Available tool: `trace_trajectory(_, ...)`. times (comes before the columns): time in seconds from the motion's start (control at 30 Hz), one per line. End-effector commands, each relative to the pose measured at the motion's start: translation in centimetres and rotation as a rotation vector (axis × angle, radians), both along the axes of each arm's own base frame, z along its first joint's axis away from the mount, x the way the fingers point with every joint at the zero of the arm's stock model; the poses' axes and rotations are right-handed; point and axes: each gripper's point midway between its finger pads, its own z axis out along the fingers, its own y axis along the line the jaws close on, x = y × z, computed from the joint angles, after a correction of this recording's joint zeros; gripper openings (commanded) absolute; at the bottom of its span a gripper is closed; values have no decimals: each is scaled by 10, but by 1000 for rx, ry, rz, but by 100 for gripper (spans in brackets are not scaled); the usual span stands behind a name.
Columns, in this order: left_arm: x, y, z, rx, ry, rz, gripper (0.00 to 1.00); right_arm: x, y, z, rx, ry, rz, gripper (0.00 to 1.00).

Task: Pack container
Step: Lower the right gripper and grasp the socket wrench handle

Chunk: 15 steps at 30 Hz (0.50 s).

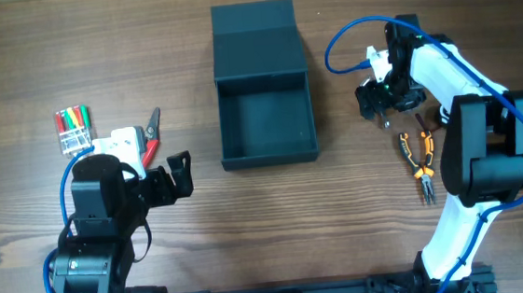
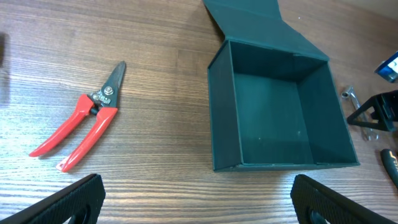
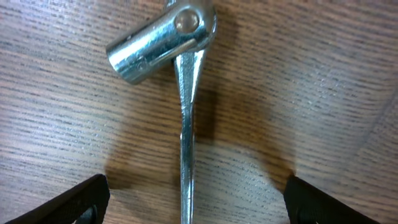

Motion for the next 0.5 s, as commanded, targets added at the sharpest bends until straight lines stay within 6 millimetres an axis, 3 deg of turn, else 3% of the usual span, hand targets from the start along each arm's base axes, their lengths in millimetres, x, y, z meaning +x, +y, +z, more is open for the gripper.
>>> trace_trajectory(0.0, 3, 2, 11, -10, -25, 20, 100, 5, 3, -10, 17, 11, -8, 88)
trace_trajectory(0.17, 3, 2, 11, -10, -25, 20, 100, 4, 3, -10, 17, 12, -8, 70)
trace_trajectory(0.27, 3, 2, 11, -11, -25, 20, 100, 4, 3, -10, 18, 12, -11, 50)
trace_trajectory(0.47, 3, 2, 11, -11, -25, 20, 100, 4, 3, -10, 20, 13, -36, 34)
